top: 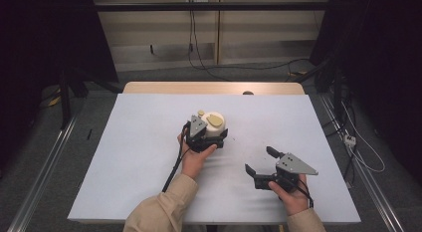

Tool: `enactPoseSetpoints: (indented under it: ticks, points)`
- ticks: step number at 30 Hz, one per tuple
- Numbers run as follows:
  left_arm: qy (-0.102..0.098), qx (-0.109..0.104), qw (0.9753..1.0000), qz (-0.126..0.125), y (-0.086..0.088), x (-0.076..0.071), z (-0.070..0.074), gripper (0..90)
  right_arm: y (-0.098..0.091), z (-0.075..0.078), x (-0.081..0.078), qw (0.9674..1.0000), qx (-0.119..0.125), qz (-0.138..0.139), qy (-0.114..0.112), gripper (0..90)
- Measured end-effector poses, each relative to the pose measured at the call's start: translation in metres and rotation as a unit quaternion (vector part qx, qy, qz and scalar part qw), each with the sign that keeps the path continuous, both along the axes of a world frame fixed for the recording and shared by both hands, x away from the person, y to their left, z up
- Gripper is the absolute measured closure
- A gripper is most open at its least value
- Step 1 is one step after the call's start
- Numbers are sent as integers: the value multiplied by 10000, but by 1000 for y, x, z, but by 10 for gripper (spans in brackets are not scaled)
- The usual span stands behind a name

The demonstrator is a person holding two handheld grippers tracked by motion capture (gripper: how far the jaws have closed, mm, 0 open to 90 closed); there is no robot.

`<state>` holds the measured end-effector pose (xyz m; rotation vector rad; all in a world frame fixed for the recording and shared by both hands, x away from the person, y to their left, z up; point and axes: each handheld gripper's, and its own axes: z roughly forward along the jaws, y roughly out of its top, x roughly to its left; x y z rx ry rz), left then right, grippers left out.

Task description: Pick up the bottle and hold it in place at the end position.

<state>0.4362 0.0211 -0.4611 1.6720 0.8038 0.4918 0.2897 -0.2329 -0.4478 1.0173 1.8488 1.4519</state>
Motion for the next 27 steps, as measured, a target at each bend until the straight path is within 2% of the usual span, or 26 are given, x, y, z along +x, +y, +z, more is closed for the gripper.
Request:
enactPoseSetpoints:
  ticks: [8,11,16,19,23,27]
  points:
    - [6,6,10000,-3,0,0,0,63,9,5,15,9998,113,22,185,52]
    - [13,6,10000,-12,0,0,0,63,11,5,20,9997,81,0,214,53]
    - [15,11,10000,-17,0,1,0,63,11,9,28,9989,301,43,366,51]
    - [13,14,10000,-14,0,1,0,63,12,11,33,9986,295,52,443,53]
    - [18,15,10000,-13,0,0,0,63,15,13,38,9979,373,114,519,86]
    - [3,44,10000,-22,1,1,0,63,16,15,42,9974,379,207,584,166]
